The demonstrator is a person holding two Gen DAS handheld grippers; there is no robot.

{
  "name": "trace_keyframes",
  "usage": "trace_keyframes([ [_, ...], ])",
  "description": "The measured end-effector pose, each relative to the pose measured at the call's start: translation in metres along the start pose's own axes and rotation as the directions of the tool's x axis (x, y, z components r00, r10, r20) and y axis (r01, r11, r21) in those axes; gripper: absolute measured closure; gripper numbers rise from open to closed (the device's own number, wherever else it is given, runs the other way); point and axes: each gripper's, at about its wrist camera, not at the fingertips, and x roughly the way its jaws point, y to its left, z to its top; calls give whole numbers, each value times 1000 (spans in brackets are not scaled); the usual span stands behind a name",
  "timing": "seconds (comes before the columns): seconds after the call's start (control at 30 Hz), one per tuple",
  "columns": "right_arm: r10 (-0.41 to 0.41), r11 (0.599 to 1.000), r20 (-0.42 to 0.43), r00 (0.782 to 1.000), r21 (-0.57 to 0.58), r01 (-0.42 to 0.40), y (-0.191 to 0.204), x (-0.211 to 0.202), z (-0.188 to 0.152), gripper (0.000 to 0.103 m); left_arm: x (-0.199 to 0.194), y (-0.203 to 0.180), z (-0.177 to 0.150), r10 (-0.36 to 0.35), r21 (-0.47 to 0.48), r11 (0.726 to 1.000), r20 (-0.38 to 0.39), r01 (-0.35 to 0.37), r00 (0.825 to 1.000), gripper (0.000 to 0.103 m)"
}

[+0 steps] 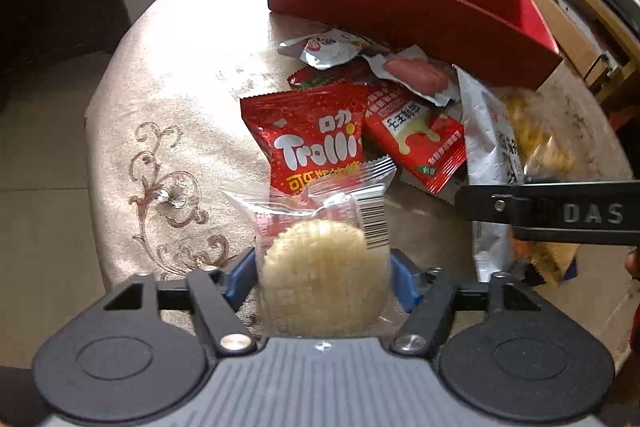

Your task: Organize snacks

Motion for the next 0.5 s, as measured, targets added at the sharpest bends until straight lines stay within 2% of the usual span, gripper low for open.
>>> trace_keyframes([
  [0.03, -4, 1000, -5, 1000, -2, 4, 0, 4, 0, 30, 3, -2, 0, 6, 4, 1000, 0, -6, 1000, 34],
  [0.13, -20, 1000, -18, 1000, 12, 20, 0, 13, 0, 45, 3, -6, 0, 26, 12, 1000, 8, -26, 1000, 37],
  [0.23, -31, 1000, -3, 1000, -7, 31, 0, 10, -1, 49, 2, -3, 1, 16, 6, 1000, 9, -16, 1000, 45],
  [0.4, -32, 999, 23, 999, -11, 33, 0, -4, -12, 59, -9, -3, -3, 14, 9, 1000, 20, -14, 1000, 46],
  [0.5, -39, 999, 40, 998, -14, 39, 1, -12, -21, 60, -22, -4, -6, 3, 14, 1000, 44, -3, 999, 46],
])
